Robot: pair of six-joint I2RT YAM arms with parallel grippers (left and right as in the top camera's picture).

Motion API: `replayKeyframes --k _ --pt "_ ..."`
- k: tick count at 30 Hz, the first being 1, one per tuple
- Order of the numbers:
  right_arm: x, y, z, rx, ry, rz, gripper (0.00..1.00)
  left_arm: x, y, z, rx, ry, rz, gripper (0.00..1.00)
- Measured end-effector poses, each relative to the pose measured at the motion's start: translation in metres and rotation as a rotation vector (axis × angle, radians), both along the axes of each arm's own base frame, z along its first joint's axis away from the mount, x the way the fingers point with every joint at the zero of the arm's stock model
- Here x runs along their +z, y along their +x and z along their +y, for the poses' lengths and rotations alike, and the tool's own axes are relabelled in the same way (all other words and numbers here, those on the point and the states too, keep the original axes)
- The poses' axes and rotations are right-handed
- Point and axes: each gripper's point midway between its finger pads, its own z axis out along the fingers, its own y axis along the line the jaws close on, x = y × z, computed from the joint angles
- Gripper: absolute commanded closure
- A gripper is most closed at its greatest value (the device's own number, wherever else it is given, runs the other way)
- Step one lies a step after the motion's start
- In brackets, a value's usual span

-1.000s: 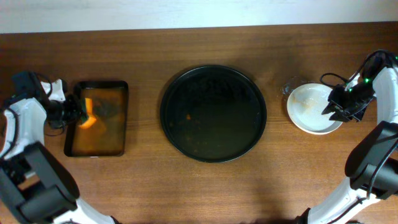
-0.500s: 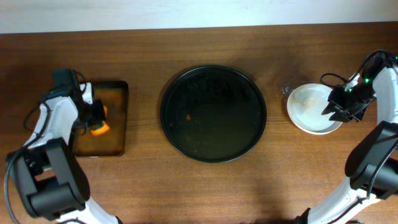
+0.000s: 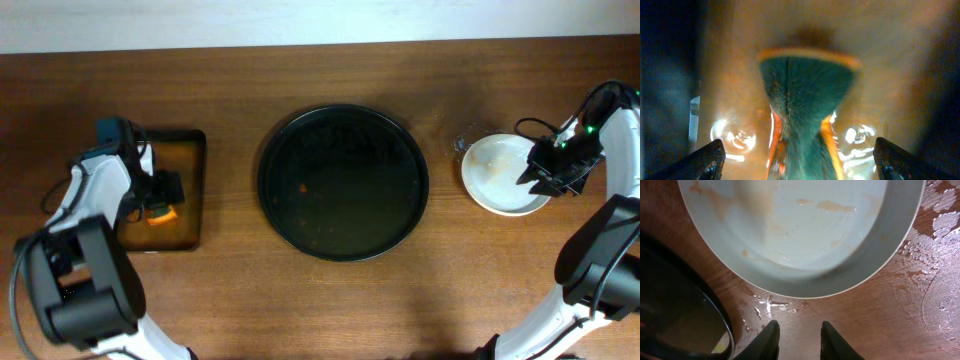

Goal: Clean dirty plates on tray and stack at the side

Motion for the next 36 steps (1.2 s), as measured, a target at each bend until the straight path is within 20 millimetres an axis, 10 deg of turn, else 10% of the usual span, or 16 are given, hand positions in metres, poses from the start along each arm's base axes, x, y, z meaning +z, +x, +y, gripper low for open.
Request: replayKeyframes --k 7,16,23,25,36 --pt "0.003 0.004 -0.001 0.042 -0.008 -0.026 0.7 0.103 0.024 -0.018 -0.052 0.065 -0.278 0.01" --pt "0.085 0.002 0.018 0.175 -0.112 -0.245 0.67 0.089 -0.027 -0.056 -0.053 -0.113 -0.082 0.01" --pt "0.141 -0.007 0.073 0.364 -0.214 -0.479 0.29 0.088 -0.048 -0.064 -0.022 -0.139 -0.088 0.01" --pt "0.144 -0.014 0.088 0.407 -0.23 -0.533 0.01 0.095 -0.057 -0.066 -0.024 -0.128 -0.151 0.01" --pt "0.145 -0.1 0.128 0.479 -0.294 -0.76 0.01 0.15 -0.129 -0.081 -0.061 -0.042 -0.624 0.01"
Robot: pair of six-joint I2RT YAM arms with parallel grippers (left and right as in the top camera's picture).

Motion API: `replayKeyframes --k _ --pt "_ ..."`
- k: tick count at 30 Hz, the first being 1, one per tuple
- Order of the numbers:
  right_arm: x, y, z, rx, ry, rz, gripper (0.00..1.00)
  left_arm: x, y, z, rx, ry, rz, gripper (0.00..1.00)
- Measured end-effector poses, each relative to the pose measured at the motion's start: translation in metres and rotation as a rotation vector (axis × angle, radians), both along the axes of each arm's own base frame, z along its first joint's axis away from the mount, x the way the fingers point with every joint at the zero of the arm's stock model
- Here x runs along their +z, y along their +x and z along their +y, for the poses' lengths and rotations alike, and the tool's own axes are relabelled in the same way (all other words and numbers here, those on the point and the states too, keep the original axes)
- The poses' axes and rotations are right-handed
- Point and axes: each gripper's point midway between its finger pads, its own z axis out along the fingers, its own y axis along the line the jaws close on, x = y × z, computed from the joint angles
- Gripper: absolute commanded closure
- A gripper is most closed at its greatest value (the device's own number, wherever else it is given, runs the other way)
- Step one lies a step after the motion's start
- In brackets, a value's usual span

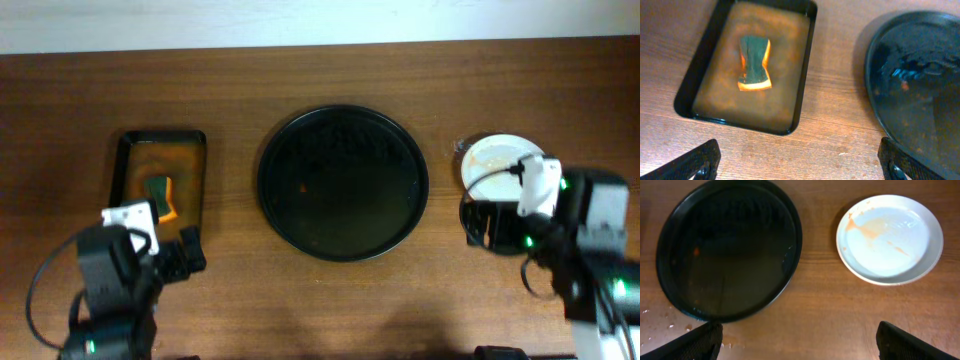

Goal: Clean dirty plates on tray and stack at the side

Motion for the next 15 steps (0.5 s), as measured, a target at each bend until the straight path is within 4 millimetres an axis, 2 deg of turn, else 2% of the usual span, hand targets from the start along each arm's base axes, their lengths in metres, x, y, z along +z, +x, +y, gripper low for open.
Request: replayKeyframes --k 3,5,15 --pt "0.012 -0.019 0.002 0.0 -0.006 -0.054 0.01 0.005 -0.019 -0.004 -0.002 0.009 -0.058 0.01" --pt "0.016 -0.022 0.002 0.0 -0.008 -0.075 0.01 0.008 -0.025 -0.005 -0.002 0.012 -0.076 0.01" --pt "0.01 -0.018 0.002 0.002 -0.008 -0.048 0.02 0.007 -0.028 -0.006 -0.002 0.011 -0.072 0.01"
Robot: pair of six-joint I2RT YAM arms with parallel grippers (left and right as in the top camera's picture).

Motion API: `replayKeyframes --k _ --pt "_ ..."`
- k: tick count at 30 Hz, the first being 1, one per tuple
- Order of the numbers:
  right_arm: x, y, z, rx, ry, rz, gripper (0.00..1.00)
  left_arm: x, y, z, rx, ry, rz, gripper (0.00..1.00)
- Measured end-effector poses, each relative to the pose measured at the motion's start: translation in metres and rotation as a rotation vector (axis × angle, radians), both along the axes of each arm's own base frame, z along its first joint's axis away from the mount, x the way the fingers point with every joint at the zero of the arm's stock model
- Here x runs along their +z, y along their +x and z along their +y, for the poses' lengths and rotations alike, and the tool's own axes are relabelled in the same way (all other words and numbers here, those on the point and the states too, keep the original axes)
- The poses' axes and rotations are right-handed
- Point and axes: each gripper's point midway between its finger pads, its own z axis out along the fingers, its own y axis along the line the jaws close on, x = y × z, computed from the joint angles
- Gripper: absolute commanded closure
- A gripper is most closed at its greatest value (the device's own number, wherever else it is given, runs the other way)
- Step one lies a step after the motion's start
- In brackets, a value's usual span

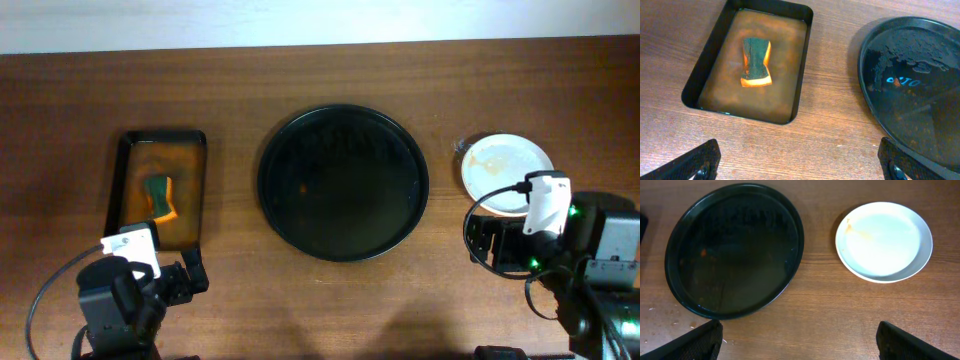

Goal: Clean dirty plates on tray and stack at the side

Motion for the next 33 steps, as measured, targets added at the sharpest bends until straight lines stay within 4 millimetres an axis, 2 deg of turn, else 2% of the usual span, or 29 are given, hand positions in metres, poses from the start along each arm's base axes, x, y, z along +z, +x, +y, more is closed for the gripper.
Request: replayKeyframes --k 6,9,12,14,22,27,29,33 --pt "0.0 -0.001 0.002 0.012 -0.013 -0.008 0.01 -0.001 -0.001 0.0 0.0 -0.001 0.007 0.01" --pt "0.02 0.008 0.005 0.027 -0.026 -0.173 0.01 -0.001 -0.001 0.0 0.0 -0.001 0.008 0.01" --pt "0.028 0.01 0.012 0.054 -0.031 -0.317 0.01 -0.002 -0.002 0.0 0.0 -0.002 0.011 0.01" --pt "0.026 0.009 0.017 0.077 -0.033 -0.421 0.01 -0.003 -0.002 0.0 0.0 -0.002 0.012 0.01" --pt "0.002 0.011 0.031 0.127 -0.027 -0.829 0.01 -0.004 -0.003 0.0 0.0 -0.003 0.018 0.01" --pt "-0.015 0.013 0.03 0.115 -0.031 -1.008 0.01 -0.004 -0.003 0.0 0.0 -0.004 0.019 0.01" --pt "-0.029 0.017 0.027 0.093 -0.038 -1.009 0.01 -0.004 -0.003 0.0 0.0 -0.003 0.018 0.01" --pt "-0.073 0.023 0.018 0.052 -0.06 -0.852 0.01 -0.004 -0.002 0.0 0.0 -0.003 0.017 0.01"
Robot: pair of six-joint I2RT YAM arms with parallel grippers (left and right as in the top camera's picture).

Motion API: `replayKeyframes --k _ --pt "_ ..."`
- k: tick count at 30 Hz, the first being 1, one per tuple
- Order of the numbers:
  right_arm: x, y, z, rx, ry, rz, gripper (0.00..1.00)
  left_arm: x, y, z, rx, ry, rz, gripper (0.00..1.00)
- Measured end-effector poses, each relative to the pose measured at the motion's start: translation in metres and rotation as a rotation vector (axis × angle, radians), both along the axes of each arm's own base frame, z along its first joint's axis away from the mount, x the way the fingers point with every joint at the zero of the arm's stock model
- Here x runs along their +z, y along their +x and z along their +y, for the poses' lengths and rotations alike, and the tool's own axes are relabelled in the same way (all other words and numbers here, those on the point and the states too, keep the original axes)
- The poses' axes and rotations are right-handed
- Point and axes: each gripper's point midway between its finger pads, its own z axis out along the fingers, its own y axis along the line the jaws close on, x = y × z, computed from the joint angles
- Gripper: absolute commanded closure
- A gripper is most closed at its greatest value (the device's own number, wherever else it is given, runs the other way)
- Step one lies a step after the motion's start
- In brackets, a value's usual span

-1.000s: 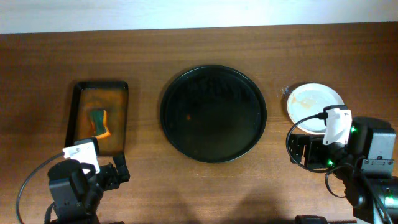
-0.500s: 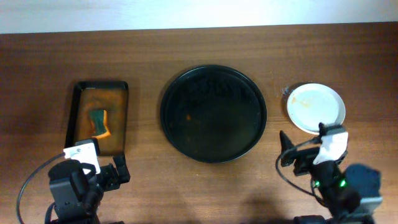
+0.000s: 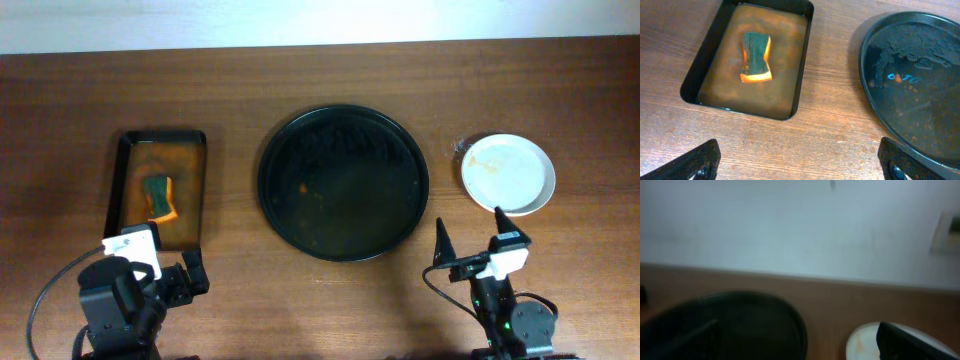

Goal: Clean dirty plates on tray and stack at the side

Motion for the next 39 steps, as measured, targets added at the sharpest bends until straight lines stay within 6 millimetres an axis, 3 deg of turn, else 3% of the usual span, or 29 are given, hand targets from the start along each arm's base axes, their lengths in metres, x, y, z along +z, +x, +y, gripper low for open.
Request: replayKeyframes --k 3,31,35,39 --pt "-0.021 0.0 -0.003 -0.019 -0.006 0.082 0.01 0.0 0.0 0.0 0.0 0.0 0.001 0.01" --pt "-0.021 0.0 -0.004 -0.026 -0.005 0.082 0.01 0.001 -0.001 -0.003 -0.017 0.001 -0.006 0.01" --pt "-0.021 0.0 -0.004 -0.026 -0.005 0.082 0.01 0.006 -0.004 -0.017 -0.083 0.018 -0.11 0.01" --pt "-0.021 0.0 -0.005 -0.029 -0.006 0.082 0.01 -0.006 0.001 -0.024 -0.115 0.036 -0.277 0.01"
